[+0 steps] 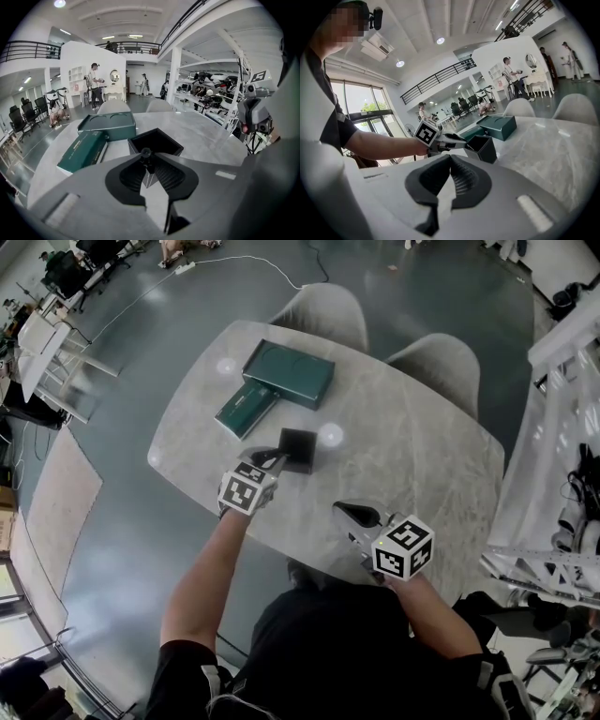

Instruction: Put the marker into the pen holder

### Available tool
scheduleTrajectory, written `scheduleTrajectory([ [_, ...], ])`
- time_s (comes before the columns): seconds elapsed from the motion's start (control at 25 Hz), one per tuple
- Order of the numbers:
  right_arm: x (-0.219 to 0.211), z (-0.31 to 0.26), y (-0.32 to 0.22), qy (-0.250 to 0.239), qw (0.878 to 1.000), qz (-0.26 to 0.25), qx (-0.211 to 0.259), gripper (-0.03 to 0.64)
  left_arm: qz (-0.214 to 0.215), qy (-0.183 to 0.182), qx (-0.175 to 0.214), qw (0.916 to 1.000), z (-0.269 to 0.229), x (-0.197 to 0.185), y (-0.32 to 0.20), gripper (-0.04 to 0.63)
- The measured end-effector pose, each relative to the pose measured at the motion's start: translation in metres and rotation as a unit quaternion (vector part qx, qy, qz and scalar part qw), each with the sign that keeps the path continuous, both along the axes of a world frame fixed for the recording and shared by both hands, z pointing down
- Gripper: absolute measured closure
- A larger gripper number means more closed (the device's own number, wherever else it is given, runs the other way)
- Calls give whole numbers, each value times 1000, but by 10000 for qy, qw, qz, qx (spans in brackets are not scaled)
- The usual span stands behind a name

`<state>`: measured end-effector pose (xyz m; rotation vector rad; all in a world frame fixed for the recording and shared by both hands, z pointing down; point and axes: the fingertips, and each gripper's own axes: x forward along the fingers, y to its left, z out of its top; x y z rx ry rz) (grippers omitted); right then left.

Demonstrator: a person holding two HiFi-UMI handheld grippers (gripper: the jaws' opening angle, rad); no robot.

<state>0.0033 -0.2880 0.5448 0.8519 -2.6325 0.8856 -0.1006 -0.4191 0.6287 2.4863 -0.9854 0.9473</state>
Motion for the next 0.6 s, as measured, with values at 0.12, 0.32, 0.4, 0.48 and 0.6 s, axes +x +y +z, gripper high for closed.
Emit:
scheduleTrajectory([
  [0.12, 0, 0, 1, -16, 10000, -2, -6, 614, 18, -7, -38, 10000, 0, 0, 0, 531],
  [0.32, 2, 1, 2, -40, 10000, 17, -43, 614, 80, -100, -84, 9999, 1, 2, -1, 529],
  [0.4, 2, 1, 3, -65, 10000, 34, -62, 614, 113, -102, -168, 9997, 1, 2, -1, 529],
  [0.48, 2, 1, 5, -85, 9999, 40, -70, 614, 115, -97, -228, 9996, 1, 1, 0, 526],
  [0.6, 2, 0, 5, -123, 9999, 57, -53, 614, 80, -90, -247, 9996, 1, 0, 0, 506],
])
